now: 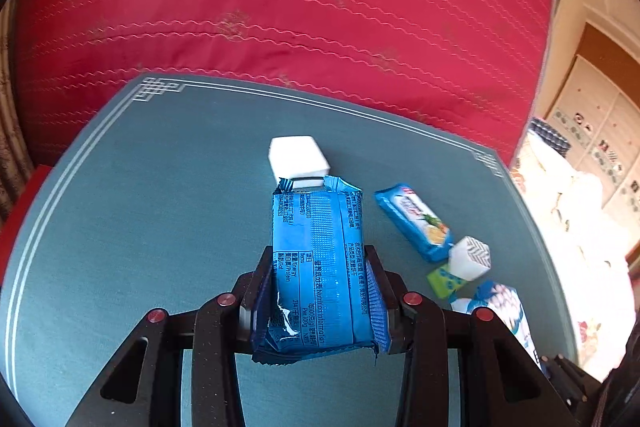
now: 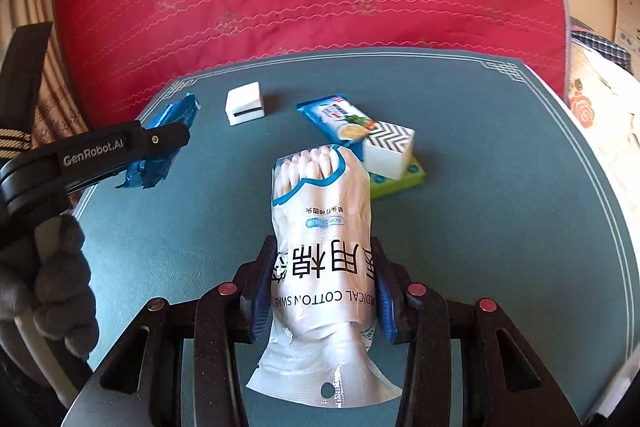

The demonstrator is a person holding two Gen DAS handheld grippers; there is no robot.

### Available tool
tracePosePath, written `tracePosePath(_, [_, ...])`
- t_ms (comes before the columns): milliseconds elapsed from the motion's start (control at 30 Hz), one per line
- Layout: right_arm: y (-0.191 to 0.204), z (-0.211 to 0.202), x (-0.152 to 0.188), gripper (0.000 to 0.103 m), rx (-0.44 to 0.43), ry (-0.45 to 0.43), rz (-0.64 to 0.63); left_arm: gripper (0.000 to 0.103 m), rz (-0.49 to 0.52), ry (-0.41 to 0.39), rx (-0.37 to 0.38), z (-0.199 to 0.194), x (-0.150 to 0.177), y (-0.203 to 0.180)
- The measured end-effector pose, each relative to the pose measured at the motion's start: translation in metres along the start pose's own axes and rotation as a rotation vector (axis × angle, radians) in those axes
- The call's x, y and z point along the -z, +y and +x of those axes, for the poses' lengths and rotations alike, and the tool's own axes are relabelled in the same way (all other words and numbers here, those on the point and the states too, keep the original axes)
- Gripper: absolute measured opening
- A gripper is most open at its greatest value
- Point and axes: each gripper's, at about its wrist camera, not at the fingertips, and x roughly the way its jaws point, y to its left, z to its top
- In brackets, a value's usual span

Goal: Organize objects
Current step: 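Carry the wipes pack and swab bag in both tools over the clear bin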

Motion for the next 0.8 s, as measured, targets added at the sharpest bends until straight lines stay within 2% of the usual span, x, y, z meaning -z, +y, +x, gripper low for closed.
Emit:
tracePosePath(133, [-0.016,-0.021,0.013,0.044,0.014,-0.011,0.048,0.043,0.013,0.004,0.086,-0.007,0.002,-0.011])
tracePosePath(267, [-0.032,-0.04,0.027,0.044,0.034,-0.026,0.094,0.043,0.031,0.004,0.13,-0.012,0.003,-0.023])
tracePosePath(800, [-0.106,-0.108,0.072,0.044,0.182,-0.065,0.251,0.043,0.162,0.033,0.199,-0.018,0.027,-0.083])
